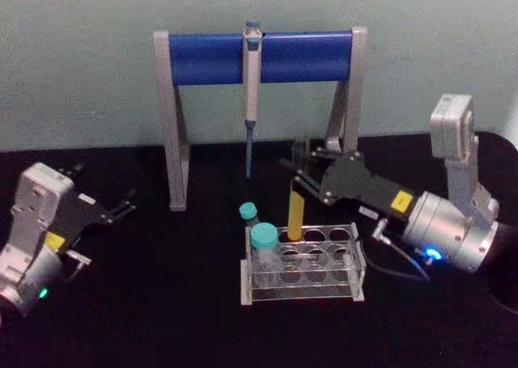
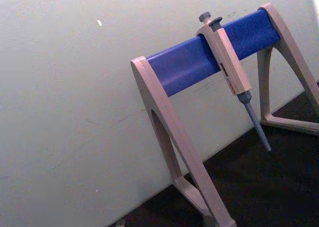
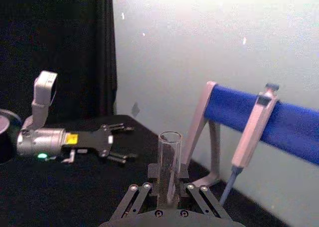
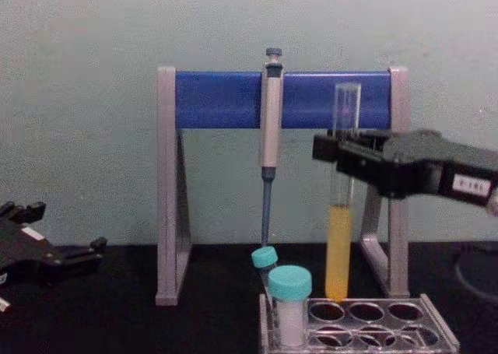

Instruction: Pick up the test tube from the test tube rack, shake it, then place it back into the test tube rack.

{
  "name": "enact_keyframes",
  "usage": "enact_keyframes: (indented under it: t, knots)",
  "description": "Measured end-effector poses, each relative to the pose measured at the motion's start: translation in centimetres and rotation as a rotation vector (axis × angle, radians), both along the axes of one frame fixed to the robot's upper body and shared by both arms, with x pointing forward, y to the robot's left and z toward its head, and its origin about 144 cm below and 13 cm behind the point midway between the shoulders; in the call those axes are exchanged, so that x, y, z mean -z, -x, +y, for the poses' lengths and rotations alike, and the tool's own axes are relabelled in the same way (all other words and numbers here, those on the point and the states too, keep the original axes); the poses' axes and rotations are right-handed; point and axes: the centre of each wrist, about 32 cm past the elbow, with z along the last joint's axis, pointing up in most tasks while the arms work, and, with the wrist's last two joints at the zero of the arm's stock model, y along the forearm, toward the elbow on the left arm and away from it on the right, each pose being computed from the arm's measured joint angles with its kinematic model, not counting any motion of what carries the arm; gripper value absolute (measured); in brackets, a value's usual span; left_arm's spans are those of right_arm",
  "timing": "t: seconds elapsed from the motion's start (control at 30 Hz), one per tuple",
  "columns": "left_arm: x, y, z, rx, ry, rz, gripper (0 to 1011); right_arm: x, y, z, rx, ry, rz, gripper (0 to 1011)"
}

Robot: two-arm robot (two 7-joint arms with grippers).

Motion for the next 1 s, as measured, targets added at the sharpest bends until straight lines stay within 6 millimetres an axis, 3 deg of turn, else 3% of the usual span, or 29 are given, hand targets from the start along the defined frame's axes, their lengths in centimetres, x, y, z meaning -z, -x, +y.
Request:
enact_keyframes:
  t: [0.33, 1.0]
  knots:
    - [0.0, 0.0, 0.0, 0.000, 0.000, 0.000, 1001, -1.2, -2.4, 0.1, 0.054, 0.011, -0.028, 234]
    - [0.0, 0.0, 0.0, 0.000, 0.000, 0.000, 1001, 0.2, -5.3, 0.2, 0.143, 0.000, 0.006, 234]
